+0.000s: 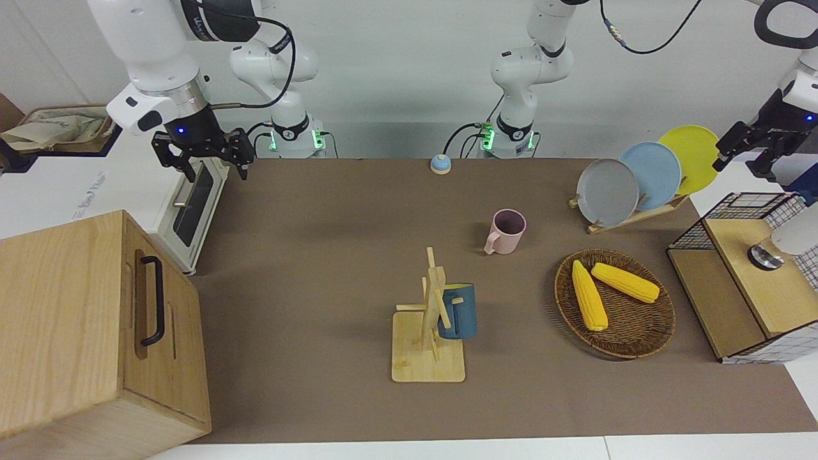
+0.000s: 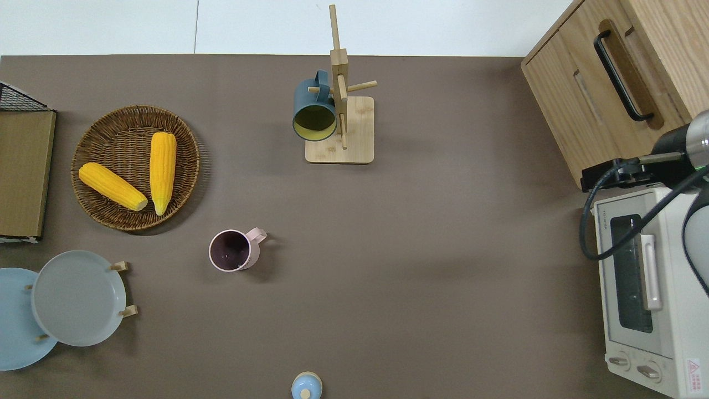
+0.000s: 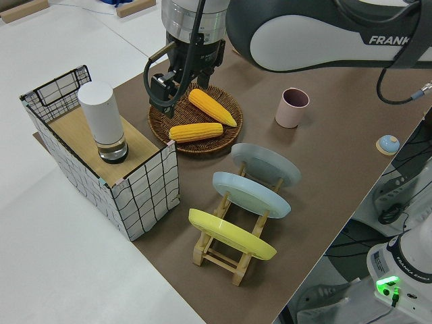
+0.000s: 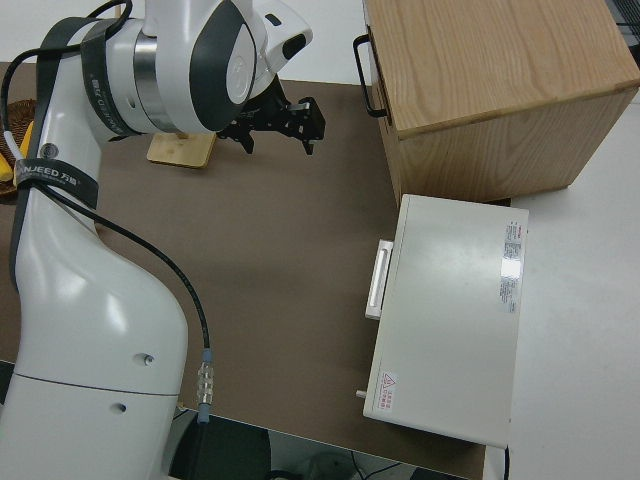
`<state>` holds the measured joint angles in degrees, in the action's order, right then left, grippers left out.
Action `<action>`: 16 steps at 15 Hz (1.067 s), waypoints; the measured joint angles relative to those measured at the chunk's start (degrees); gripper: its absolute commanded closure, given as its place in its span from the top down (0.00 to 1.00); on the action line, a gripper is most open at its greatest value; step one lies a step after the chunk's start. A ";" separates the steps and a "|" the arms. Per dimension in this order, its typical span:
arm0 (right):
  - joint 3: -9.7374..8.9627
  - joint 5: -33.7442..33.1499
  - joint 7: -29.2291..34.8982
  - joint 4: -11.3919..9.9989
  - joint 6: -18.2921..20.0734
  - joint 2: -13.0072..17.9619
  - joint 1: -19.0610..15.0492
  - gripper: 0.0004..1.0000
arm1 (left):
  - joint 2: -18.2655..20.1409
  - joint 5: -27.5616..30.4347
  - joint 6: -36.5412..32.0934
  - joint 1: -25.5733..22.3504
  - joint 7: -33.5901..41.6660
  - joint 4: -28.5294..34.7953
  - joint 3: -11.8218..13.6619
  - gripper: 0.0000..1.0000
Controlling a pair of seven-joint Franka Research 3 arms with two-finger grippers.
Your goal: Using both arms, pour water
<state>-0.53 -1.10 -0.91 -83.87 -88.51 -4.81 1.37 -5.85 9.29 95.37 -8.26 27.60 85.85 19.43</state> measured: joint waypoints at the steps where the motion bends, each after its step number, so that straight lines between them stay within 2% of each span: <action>1: 0.00 0.00 0.00 0.00 0.00 0.00 0.00 0.99 | 0.59 -0.71 -0.59 0.09 -0.52 0.00 -1.42 1.00; 2: 0.00 0.00 0.00 0.00 0.00 0.00 0.00 0.99 | 1.05 -0.98 -1.04 0.13 -1.11 0.01 -2.49 1.00; 5: 0.00 0.00 0.00 0.00 0.00 0.00 0.00 0.99 | 2.73 -2.97 -2.03 0.30 -4.15 0.03 -8.28 1.00; 8: 0.00 0.00 0.00 0.00 0.00 0.00 0.00 0.99 | 3.84 -3.72 -3.98 0.42 -7.85 0.37 -12.66 1.00; 10: 0.00 0.00 0.00 0.00 0.00 0.00 0.00 0.99 | 4.14 -4.05 -4.69 0.40 -12.97 1.02 -16.87 1.00; 12: 0.00 0.00 0.00 0.00 0.00 0.00 0.00 0.99 | 4.23 -6.86 -5.54 0.51 -18.59 1.67 -22.27 1.00; 14: 0.00 0.00 0.00 0.00 0.00 0.00 0.00 0.99 | 4.26 -8.94 -6.37 0.53 -21.74 1.97 -26.15 1.00; 16: 0.00 0.00 0.00 0.00 0.00 0.00 0.00 0.99 | 4.31 -9.89 -6.65 1.82 -23.72 2.32 -27.88 1.00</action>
<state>-0.53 -1.10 -0.91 -83.87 -88.50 -4.81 1.37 -1.54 -0.60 88.71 -6.44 3.88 88.18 -8.45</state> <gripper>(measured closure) 0.009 0.000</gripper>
